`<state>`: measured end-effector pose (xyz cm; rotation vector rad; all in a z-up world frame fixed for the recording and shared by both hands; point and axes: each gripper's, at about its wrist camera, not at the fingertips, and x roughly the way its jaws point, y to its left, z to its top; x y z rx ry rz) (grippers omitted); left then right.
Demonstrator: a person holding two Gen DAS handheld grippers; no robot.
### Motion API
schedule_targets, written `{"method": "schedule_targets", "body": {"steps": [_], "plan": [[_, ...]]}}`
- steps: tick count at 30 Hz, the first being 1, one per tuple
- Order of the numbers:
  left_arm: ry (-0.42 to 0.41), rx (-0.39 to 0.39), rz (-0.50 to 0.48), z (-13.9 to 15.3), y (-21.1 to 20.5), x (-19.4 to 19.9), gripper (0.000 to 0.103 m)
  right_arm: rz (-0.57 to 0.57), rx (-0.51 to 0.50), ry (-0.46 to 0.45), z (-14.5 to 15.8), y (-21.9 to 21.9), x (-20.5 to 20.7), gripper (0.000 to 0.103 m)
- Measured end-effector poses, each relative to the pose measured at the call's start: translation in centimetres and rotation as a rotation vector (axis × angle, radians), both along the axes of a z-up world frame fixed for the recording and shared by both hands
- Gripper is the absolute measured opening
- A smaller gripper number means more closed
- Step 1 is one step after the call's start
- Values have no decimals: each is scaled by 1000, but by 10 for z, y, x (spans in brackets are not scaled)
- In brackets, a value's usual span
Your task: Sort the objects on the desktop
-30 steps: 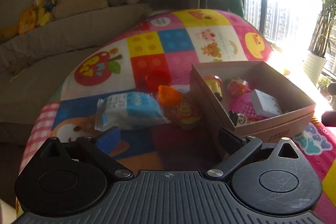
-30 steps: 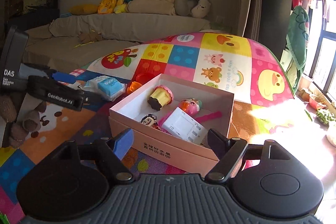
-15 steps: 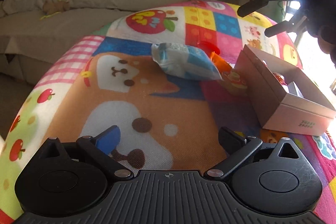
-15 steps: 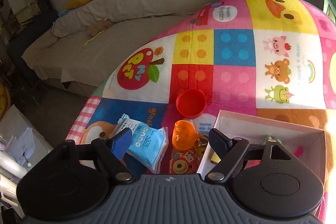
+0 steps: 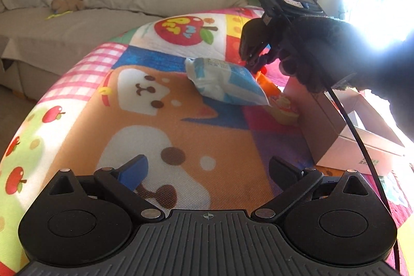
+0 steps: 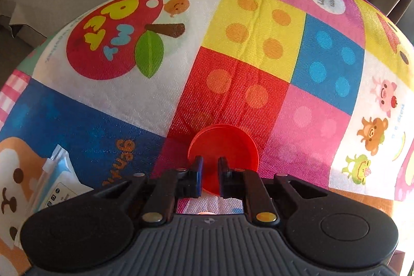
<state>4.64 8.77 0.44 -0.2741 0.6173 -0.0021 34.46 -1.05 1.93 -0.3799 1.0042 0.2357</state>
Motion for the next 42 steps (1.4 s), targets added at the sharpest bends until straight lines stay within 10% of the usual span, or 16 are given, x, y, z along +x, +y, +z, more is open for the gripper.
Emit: {"method": "schedule_targets", "body": {"steps": [14, 17, 20, 30, 42], "plan": [[-17, -29, -2, 1, 3, -4, 103, 151, 336, 362, 21, -25, -126, 13], [-18, -22, -4, 2, 2, -3, 103, 190, 374, 218, 58, -33, -141, 18], [-15, -28, 0, 2, 3, -2, 103, 97, 380, 108, 73, -44, -121, 49], [-11, -51, 4, 0, 7, -1, 103, 6, 207, 89, 13, -28, -69, 54], [-50, -79, 26, 4, 11, -13, 103, 232, 265, 200, 23, -28, -161, 49]]}}
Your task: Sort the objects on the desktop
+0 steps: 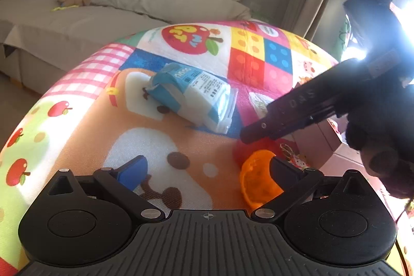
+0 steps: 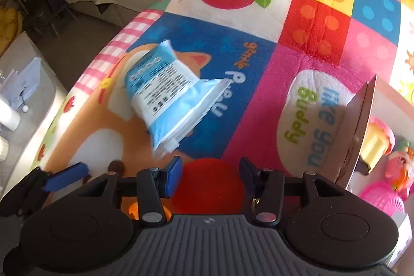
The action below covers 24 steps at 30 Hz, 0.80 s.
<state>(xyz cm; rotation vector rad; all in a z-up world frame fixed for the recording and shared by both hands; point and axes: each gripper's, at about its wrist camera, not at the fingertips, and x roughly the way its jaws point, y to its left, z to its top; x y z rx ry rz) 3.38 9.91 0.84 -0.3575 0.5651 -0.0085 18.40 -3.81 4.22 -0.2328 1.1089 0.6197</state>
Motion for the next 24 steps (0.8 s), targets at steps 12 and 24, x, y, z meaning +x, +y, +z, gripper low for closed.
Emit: {"method": "schedule_targets", "body": {"steps": [12, 24], "plan": [[23, 60, -88, 5, -17, -20, 103, 67, -56, -441, 1, -62, -137, 66], [43, 126, -138, 29, -22, -43, 103, -75, 74, -385, -21, -81, -129, 42]]}}
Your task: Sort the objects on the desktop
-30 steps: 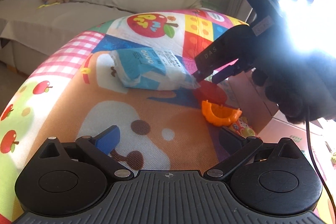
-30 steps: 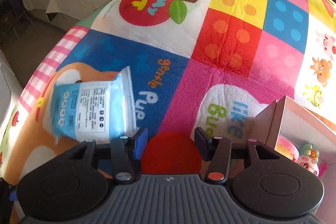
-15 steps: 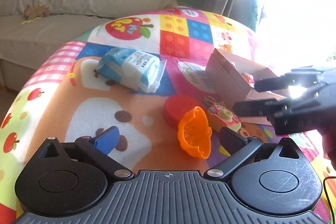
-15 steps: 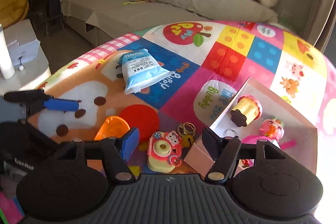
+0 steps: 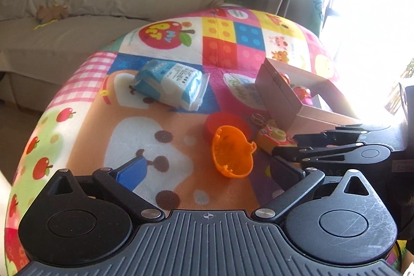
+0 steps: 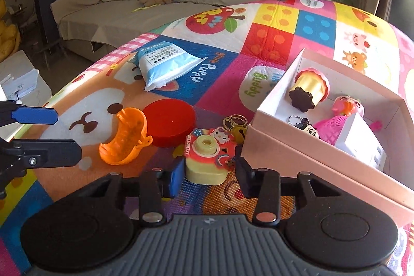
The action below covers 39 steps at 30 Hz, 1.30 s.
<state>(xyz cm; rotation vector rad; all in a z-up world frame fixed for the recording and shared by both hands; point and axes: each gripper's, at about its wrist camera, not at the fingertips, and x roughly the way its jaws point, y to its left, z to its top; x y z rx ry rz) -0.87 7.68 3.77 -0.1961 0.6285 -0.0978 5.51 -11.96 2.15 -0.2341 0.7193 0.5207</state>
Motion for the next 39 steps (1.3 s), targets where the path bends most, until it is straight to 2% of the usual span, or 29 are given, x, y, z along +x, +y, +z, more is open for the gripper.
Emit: {"method": "schedule_targets", "body": {"steps": [4, 8, 11, 12, 13, 15, 16, 18, 21, 23, 25, 27, 29, 31, 37, 38, 39], "plan": [[8, 68, -62, 0, -21, 3, 103, 45, 24, 5, 14, -29, -33, 42], [17, 100, -108, -7, -39, 12, 103, 57, -68, -29, 18, -60, -65, 43], [17, 107, -126, -10, -48, 20, 103, -40, -198, -127, 13, -80, -74, 45], [20, 110, -127, -11, -49, 25, 103, -80, -219, -141, 12, -86, -74, 52], [27, 110, -126, -12, -51, 28, 103, -133, -204, -133, 12, -97, -69, 56], [58, 94, -124, -17, -54, 38, 103, -206, -118, -89, 14, -116, -63, 67], [70, 79, -127, -19, -55, 41, 103, -246, -54, -63, 14, -127, -59, 69], [97, 14, -163, -22, -57, 44, 103, -310, 48, -34, 11, -143, -58, 79], [129, -91, -299, -25, -65, 38, 103, -384, 163, 5, 3, -155, -57, 83], [126, -97, -381, -23, -74, 29, 103, -414, 201, 18, -3, -157, -57, 84], [102, -34, -366, -22, -77, 24, 103, -422, 188, 6, -8, -151, -58, 85], [70, 82, -269, -21, -78, 22, 103, -412, 148, -16, -13, -142, -61, 87], [47, 150, -179, -21, -71, 26, 103, -390, 104, -37, -15, -133, -64, 87], [36, 164, -139, -20, -61, 35, 103, -358, 71, -74, -13, -124, -68, 88], [42, 204, -157, -27, -55, 58, 102, -300, 1, -125, -11, -107, -76, 90], [40, 207, -163, -27, -56, 59, 97, -297, -3, -128, -11, -106, -77, 90], [35, 213, -171, -27, -59, 59, 87, -296, -7, -131, -11, -105, -77, 90]]}}
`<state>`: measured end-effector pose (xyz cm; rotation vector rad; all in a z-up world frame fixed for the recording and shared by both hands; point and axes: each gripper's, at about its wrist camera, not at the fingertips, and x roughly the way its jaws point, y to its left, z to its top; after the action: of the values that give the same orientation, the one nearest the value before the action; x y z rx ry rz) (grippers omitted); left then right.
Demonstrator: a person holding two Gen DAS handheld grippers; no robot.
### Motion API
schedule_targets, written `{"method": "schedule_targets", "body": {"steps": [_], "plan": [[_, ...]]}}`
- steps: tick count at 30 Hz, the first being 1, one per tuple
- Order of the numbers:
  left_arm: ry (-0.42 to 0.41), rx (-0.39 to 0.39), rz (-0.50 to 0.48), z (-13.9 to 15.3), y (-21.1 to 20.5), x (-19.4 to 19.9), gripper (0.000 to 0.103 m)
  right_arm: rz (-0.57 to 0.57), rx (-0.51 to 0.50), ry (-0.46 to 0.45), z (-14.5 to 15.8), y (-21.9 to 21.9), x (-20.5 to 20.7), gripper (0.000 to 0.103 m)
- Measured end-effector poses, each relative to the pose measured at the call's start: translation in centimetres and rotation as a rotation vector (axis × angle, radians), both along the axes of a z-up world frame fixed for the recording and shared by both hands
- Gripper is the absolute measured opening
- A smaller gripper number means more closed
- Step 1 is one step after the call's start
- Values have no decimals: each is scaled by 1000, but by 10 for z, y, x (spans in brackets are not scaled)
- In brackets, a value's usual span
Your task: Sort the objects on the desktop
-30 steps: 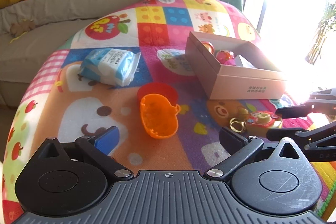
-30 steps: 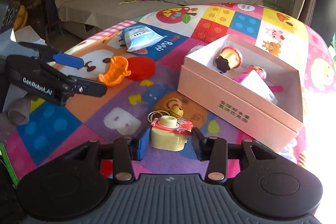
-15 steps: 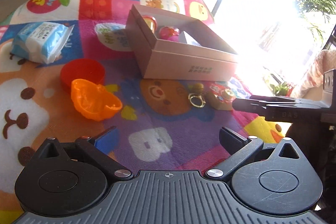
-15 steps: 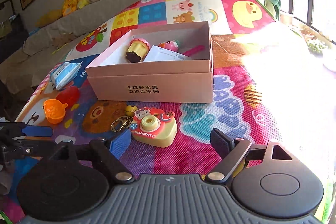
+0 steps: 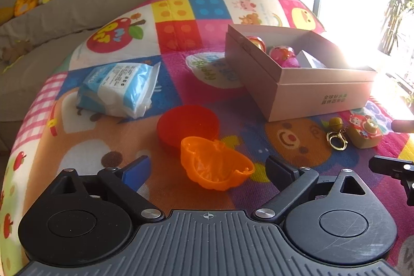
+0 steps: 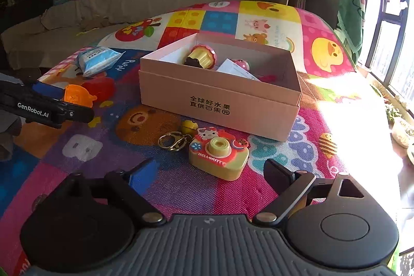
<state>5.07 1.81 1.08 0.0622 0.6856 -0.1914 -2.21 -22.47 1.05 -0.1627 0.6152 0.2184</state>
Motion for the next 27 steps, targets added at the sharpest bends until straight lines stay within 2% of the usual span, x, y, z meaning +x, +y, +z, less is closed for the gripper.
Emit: {"method": "schedule_targets", "body": {"steps": [5, 7, 12, 14, 15, 18, 23, 27], "plan": [[-31, 56, -9, 0, -13, -5, 64, -1, -8, 15, -1, 1, 3, 90], [-29, 64, -8, 1, -16, -11, 63, -3, -10, 19, -1, 1, 3, 90], [35, 6, -50, 5, -14, -38, 62, -5, -7, 26, -2, 1, 5, 91], [63, -29, -82, 5, -14, -50, 66, -8, -2, 38, -3, 0, 7, 91], [72, -38, -96, 4, -14, -56, 73, -11, -1, 46, -3, -1, 8, 91], [49, -19, -111, 5, -16, -65, 83, -15, 2, 57, -4, -1, 10, 91], [-10, 37, -71, 8, -18, -54, 88, -17, 1, 55, -4, -1, 10, 91], [-12, 29, -35, 6, -15, -34, 87, -21, -2, 55, -4, -1, 10, 91]]}}
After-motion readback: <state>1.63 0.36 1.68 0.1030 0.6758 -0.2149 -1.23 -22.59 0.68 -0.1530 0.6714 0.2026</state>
